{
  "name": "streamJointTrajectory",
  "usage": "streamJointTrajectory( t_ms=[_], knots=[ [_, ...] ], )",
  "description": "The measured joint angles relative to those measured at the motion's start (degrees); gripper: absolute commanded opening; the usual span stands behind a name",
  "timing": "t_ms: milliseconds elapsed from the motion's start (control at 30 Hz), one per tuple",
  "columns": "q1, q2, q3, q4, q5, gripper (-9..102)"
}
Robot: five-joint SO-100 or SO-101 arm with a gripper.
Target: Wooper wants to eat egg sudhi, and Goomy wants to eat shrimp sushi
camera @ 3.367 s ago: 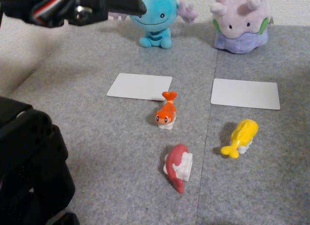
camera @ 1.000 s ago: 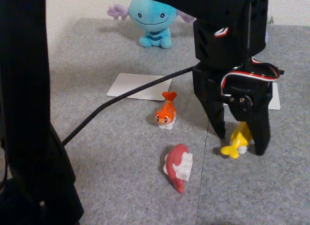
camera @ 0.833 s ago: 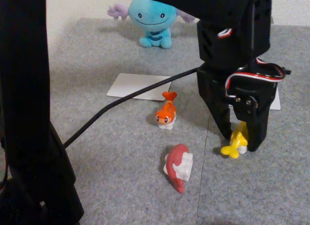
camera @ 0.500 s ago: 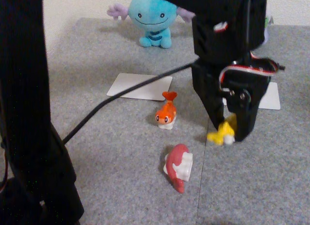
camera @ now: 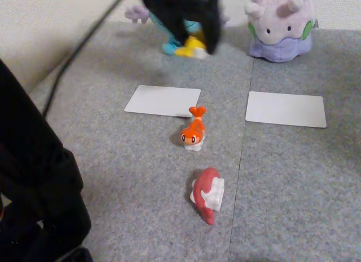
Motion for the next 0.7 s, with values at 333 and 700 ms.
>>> streamJointTrajectory(
  t_ms=[333,700],
  knots=[
    [-12.57,-6.77,0.0,-4.57,1.67,5],
    [-10.46,-23.2,0.0,-14.5,0.0,5]
  ],
)
